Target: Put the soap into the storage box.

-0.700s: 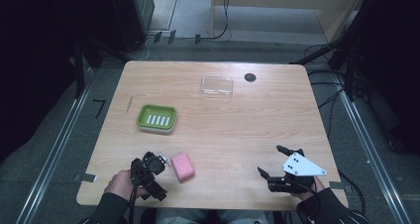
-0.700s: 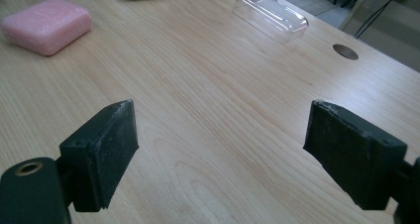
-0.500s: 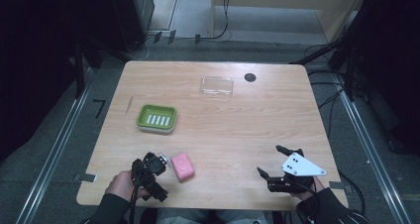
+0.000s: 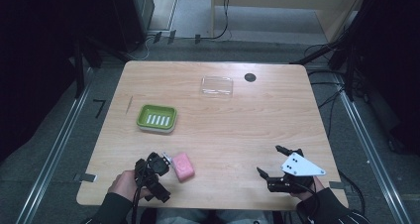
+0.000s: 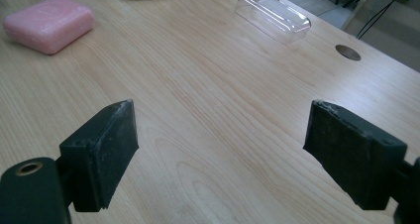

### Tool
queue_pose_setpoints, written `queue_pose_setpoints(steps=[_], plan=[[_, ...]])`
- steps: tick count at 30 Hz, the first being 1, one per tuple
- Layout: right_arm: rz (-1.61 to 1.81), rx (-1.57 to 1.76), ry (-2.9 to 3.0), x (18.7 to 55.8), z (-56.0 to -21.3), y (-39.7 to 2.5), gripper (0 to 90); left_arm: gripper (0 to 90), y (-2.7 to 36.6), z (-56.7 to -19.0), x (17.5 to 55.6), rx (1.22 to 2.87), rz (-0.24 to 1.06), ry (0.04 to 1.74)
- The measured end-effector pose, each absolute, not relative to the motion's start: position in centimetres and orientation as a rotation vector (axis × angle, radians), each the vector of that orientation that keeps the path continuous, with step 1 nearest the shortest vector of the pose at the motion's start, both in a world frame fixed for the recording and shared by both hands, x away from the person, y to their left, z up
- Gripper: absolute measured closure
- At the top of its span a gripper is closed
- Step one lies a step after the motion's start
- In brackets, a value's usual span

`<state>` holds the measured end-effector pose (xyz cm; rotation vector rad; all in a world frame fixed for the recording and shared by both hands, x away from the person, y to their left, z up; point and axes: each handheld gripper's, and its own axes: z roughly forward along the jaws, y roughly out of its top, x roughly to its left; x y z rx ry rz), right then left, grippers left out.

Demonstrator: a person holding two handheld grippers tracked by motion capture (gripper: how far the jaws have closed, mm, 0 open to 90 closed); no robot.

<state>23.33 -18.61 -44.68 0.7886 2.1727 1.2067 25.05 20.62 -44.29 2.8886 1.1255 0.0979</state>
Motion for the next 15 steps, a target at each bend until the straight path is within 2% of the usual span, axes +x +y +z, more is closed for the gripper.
queue_pose_setpoints(steps=[15], plan=[[1.212,0.770,2.180,23.64,-44.69,-18.37,13.8,7.0,19.88,-43.99,25.54,2.889,0.087,1.084]])
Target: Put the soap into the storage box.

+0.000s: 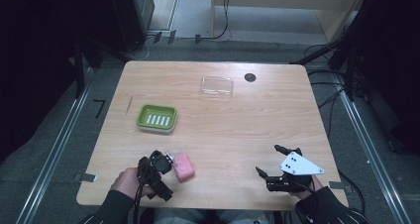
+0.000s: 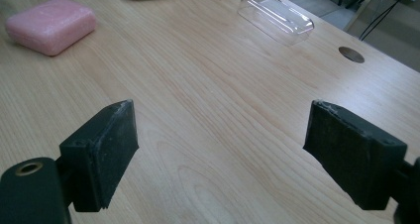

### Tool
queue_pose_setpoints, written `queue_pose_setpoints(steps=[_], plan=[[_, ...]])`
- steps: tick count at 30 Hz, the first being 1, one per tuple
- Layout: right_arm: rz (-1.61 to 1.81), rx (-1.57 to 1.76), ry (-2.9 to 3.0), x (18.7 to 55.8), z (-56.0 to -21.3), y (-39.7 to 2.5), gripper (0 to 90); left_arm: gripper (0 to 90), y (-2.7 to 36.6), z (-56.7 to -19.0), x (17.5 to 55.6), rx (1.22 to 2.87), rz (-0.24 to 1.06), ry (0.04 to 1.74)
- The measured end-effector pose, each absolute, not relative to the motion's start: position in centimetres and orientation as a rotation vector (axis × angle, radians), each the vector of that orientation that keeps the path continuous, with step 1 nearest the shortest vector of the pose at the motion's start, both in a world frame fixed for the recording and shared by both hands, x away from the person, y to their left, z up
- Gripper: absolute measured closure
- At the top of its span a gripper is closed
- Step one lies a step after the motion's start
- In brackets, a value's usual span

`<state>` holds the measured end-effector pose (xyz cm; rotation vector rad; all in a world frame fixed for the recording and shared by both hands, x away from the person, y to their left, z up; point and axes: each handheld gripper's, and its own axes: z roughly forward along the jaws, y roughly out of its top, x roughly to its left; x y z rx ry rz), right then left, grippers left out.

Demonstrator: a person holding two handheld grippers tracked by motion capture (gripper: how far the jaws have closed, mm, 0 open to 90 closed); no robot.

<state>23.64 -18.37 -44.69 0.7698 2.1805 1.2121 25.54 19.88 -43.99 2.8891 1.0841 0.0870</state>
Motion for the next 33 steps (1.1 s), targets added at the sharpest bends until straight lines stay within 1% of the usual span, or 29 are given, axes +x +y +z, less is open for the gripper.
queue_pose_setpoints(steps=[23,27,33], plan=[[1.208,0.770,2.182,23.6,-44.7,-18.3,13.9,6.9,18.2,-43.2,27.3,2.892,0.076,0.993],[1.205,0.769,2.187,23.6,-44.7,-18.3,13.8,7.0,18.0,-43.1,27.5,2.869,0.076,1.006],[1.207,0.769,2.182,23.6,-44.7,-18.3,13.8,7.0,17.5,-43.1,27.9,2.879,0.081,0.991]])
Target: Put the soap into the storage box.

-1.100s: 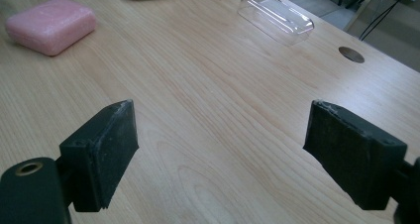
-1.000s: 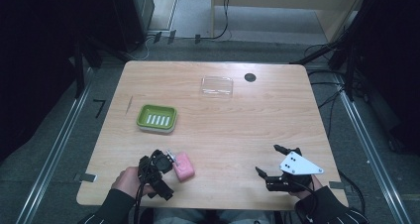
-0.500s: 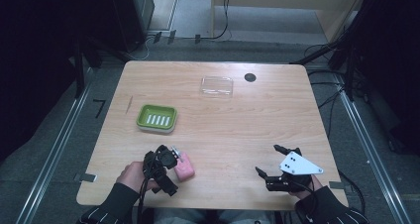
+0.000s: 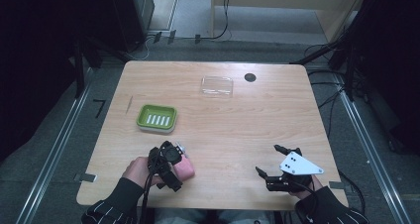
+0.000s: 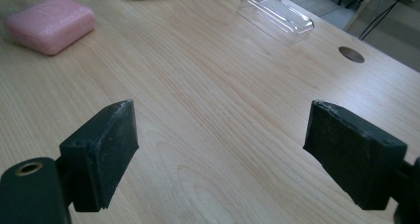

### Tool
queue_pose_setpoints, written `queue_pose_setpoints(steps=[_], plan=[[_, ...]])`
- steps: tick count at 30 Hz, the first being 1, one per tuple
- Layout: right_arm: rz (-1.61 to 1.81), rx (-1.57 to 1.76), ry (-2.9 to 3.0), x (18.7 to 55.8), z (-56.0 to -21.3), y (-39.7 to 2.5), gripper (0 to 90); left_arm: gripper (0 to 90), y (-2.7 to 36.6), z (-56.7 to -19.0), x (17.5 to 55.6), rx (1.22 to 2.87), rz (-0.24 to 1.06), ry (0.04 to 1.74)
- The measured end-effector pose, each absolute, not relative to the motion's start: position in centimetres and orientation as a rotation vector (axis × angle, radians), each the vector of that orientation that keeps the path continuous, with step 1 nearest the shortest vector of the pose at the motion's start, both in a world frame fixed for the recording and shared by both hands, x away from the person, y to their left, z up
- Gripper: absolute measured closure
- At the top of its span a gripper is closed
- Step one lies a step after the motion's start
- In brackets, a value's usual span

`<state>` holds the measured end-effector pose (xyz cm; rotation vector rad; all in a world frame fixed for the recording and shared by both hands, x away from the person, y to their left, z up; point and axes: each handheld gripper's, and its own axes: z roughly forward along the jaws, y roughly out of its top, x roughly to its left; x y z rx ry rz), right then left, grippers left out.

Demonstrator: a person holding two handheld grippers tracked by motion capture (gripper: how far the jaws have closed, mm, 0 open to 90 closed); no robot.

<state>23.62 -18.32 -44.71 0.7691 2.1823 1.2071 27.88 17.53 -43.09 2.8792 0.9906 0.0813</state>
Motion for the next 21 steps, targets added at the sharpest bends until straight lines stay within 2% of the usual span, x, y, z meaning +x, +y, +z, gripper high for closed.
queue_pose_setpoints(steps=[21], plan=[[1.206,0.766,2.184,23.7,-44.7,-18.3,13.8,6.9,16.3,-43.6,29.3,2.875,0.082,0.968]])
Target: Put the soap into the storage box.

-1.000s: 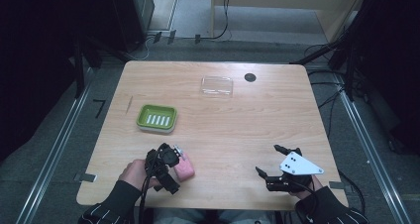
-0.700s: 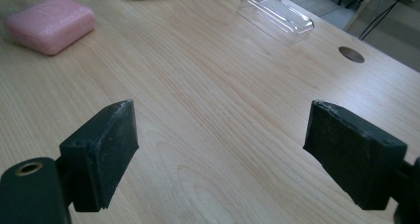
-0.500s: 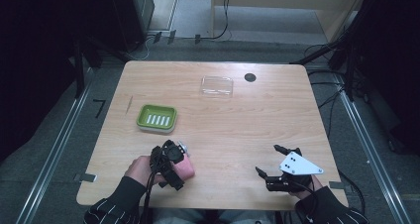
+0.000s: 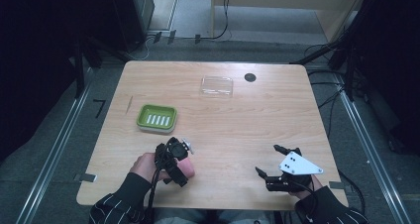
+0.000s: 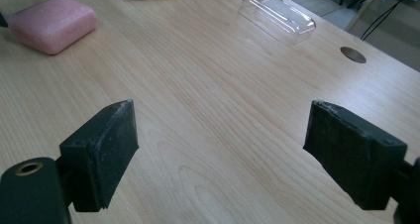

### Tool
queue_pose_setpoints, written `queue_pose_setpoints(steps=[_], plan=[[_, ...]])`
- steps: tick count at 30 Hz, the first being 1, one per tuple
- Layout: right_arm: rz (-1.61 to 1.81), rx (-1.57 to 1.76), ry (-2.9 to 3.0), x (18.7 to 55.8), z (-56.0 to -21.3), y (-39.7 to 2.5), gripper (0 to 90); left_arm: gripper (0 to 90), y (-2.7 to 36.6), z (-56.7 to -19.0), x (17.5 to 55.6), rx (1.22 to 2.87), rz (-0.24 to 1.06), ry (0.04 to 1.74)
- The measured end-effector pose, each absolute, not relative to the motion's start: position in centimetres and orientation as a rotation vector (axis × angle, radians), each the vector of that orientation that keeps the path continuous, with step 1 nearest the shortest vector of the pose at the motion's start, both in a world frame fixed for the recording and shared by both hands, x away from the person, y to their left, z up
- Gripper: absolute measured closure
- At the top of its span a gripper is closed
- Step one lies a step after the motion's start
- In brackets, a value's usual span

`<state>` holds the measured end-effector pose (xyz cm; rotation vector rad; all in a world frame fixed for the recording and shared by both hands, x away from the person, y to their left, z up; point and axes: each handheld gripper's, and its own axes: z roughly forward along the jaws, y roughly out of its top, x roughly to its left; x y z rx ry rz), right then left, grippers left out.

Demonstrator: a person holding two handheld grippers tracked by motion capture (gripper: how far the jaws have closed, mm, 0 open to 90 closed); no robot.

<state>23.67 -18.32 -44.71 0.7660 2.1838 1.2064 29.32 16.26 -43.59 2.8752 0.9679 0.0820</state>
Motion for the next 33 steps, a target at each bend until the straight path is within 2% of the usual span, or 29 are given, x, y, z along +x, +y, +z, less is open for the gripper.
queue_pose_setpoints(steps=[33], plan=[[1.210,0.762,2.186,23.7,-44.7,-18.3,13.8,4.4,14.7,-46.0,31.1,2.944,0.068,0.939]])
